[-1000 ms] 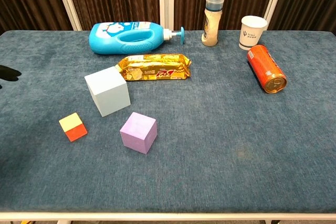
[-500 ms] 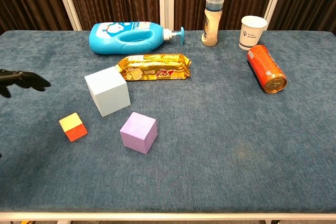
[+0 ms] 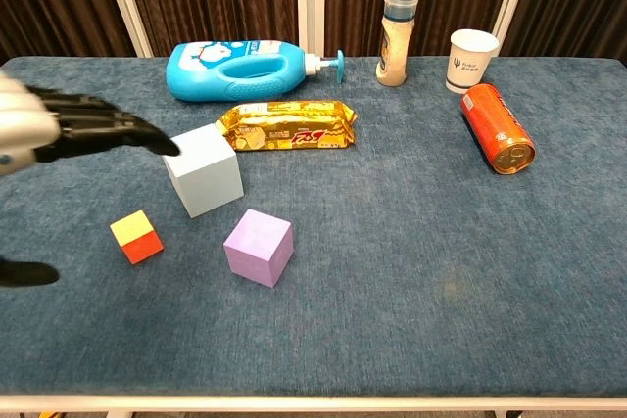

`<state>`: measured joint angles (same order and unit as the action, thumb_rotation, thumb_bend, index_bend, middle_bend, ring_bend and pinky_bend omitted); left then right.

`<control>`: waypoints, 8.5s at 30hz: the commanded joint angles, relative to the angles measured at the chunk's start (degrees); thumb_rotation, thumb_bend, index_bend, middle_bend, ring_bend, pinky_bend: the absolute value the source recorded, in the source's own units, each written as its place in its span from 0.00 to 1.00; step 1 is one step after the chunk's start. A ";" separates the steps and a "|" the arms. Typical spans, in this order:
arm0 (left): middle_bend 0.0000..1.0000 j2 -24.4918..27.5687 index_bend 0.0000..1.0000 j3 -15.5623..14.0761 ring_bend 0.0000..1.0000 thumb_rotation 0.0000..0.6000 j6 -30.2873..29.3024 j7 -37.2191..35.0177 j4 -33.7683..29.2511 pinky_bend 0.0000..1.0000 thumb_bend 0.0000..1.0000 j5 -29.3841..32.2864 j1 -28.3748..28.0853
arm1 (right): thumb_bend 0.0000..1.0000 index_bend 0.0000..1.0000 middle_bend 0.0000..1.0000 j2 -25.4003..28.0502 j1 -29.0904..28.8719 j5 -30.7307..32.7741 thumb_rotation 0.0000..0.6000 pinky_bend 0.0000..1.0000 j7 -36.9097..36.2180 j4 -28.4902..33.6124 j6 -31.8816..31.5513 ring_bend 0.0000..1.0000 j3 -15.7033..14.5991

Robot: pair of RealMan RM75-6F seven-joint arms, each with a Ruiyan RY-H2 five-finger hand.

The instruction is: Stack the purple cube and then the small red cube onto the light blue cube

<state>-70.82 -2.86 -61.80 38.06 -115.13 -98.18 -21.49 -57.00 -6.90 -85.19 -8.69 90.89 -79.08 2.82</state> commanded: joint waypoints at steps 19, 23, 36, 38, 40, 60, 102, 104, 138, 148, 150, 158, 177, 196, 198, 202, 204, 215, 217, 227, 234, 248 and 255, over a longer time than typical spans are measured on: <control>0.37 -9.75 0.28 8.09 0.23 1.00 15.46 2.84 6.41 0.32 0.15 10.64 -14.41 | 0.19 0.02 0.06 -0.28 -0.22 0.33 1.00 0.00 -0.68 -0.13 -0.16 0.00 0.58; 0.38 -12.02 0.28 8.63 0.23 1.00 16.06 5.23 7.43 0.32 0.15 13.68 -16.09 | 0.19 0.02 0.06 -0.30 -0.24 0.42 1.00 0.00 -0.53 -0.02 -0.18 0.00 0.65; 0.39 -17.56 0.29 8.97 0.23 1.00 19.37 3.59 15.87 0.31 0.17 17.82 -22.17 | 0.19 0.02 0.06 -0.36 0.04 0.00 1.00 0.00 -1.49 -0.38 -1.01 0.00 0.72; 0.39 -18.27 0.29 8.78 0.23 1.00 19.10 2.94 17.05 0.31 0.18 18.72 -22.46 | 0.19 0.02 0.06 -0.33 0.12 -0.06 1.00 0.00 -1.85 -0.51 -1.20 0.00 0.75; 0.39 -18.82 0.29 8.61 0.23 1.00 18.73 2.53 17.98 0.31 0.18 19.29 -22.66 | 0.19 0.02 0.06 -0.29 0.14 -0.11 1.00 0.00 -2.11 -0.59 -1.29 0.00 0.78; 0.43 -20.30 0.30 6.22 0.23 1.00 16.20 -0.10 22.23 0.31 0.20 22.23 -24.77 | 0.19 0.02 0.06 -0.44 0.05 -0.22 1.00 0.00 -2.22 -0.79 -1.09 0.00 0.71; 0.54 -16.65 0.35 4.12 0.27 1.00 10.65 -3.98 16.42 0.33 0.26 19.11 -24.85 | 0.19 0.02 0.06 -0.69 -0.09 0.22 1.00 0.00 -1.84 -0.91 -0.78 0.00 0.86; 0.54 -14.65 0.35 4.27 0.27 1.00 10.25 -2.89 13.64 0.33 0.26 18.34 -25.10 | 0.19 0.02 0.06 -0.81 -0.06 0.12 1.00 0.00 -1.59 -0.93 -0.83 0.00 0.80; 0.54 -6.31 0.35 3.08 0.27 1.00 6.26 -24.81 31.57 0.32 0.26 -4.00 -32.32 | 0.19 0.02 0.06 -5.46 -0.27 -2.76 1.00 0.00 -1.58 -5.61 -5.39 0.00 1.89; 0.54 -7.76 0.35 -0.28 0.27 1.00 2.04 -38.42 44.02 0.32 0.26 -10.88 -35.37 | 0.19 0.02 0.07 -8.79 -1.61 -6.33 1.00 0.00 -5.84 -10.39 -7.31 0.00 1.84; 0.54 -7.96 0.35 -1.32 0.27 1.00 1.39 -41.09 46.31 0.32 0.26 -12.09 -35.95 | 0.20 0.02 0.07 -9.00 -1.98 -7.38 1.00 0.00 -7.73 -11.14 -7.25 0.00 1.34; 0.54 -9.15 0.35 -4.73 0.27 1.00 -2.52 -49.31 54.06 0.32 0.26 -15.91 -37.44 | 0.20 0.02 0.07 -10.16 -2.60 -7.86 1.00 0.00 -9.18 -12.77 -7.26 0.00 1.02; 0.54 -11.70 0.35 -9.72 0.27 1.00 -8.48 -58.56 65.77 0.32 0.26 -19.60 -39.45 | 0.20 0.02 0.07 -11.98 -2.78 -5.78 1.00 0.00 -5.20 -13.38 -6.99 0.00 1.49; 0.54 -15.40 0.35 -12.23 0.27 1.00 -13.41 -62.65 73.78 0.32 0.26 -20.65 -39.91 | 0.20 0.02 0.07 -12.09 -3.15 -5.09 1.00 0.00 -4.80 -13.49 -6.10 0.00 1.37; 0.54 -15.64 0.35 -12.76 0.27 1.00 -13.33 -63.21 74.61 0.32 0.26 -20.70 -39.89 | 0.20 0.02 0.07 -12.14 -3.20 -5.03 1.00 0.00 -4.66 -13.52 -6.01 0.00 1.37; 0.54 -16.09 0.35 -13.44 0.27 1.00 -13.62 -63.81 75.80 0.32 0.26 -20.75 -39.86 | 0.20 0.02 0.07 -12.20 -3.38 -4.73 1.00 0.00 -4.35 -13.45 -5.60 0.00 1.44; 0.54 -16.35 0.35 -13.55 0.27 1.00 -13.94 -64.16 76.26 0.32 0.26 -20.61 -39.86 | 0.20 0.02 0.07 -12.22 -3.49 -4.57 1.00 0.00 -4.12 -13.38 -5.36 0.00 1.49; 0.54 -17.78 0.35 -13.86 0.27 1.00 -14.98 -64.63 78.87 0.32 0.26 -19.79 -39.81 | 0.20 0.02 0.07 -12.17 -3.78 -3.99 1.00 0.00 -3.76 -13.20 -4.71 0.00 1.66; 0.54 -17.88 0.35 -14.01 0.27 1.00 -14.97 -64.88 79.34 0.32 0.26 -19.80 -40.03 | 0.20 0.02 0.07 -12.14 -3.83 -3.88 1.00 0.00 -3.73 -13.17 -4.53 0.00 1.65; 0.54 -18.25 0.35 -15.38 0.27 1.00 -14.62 -66.02 80.39 0.32 0.26 -20.14 -40.83 | 0.20 0.02 0.07 -12.35 -3.97 -3.49 1.00 0.00 -3.47 -13.41 -4.11 0.00 1.69; 0.53 -18.83 0.35 -15.72 0.27 1.00 -14.89 -66.33 81.75 0.32 0.26 -19.87 -40.86 | 0.20 0.02 0.07 -12.46 -4.01 -3.13 1.00 0.00 -3.50 -13.68 -3.80 0.00 1.72; 0.37 -17.84 0.18 -15.61 0.27 1.00 -14.87 -66.59 79.76 0.32 0.18 -18.51 -40.99 | 0.20 0.02 0.07 -12.26 -3.87 -3.47 1.00 0.00 -4.13 -13.81 -4.07 0.00 1.47; 0.32 -14.03 0.15 -15.78 0.24 1.00 -12.38 -63.22 74.37 0.31 0.17 -17.12 -40.29 | 0.20 0.02 0.07 -11.62 -3.94 -3.79 1.00 0.00 -5.36 -13.42 -3.81 0.00 1.21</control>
<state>-86.31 -18.61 -75.29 -26.51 -38.82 -116.06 -62.24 -68.72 -10.83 -88.90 -13.93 77.41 -82.92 4.08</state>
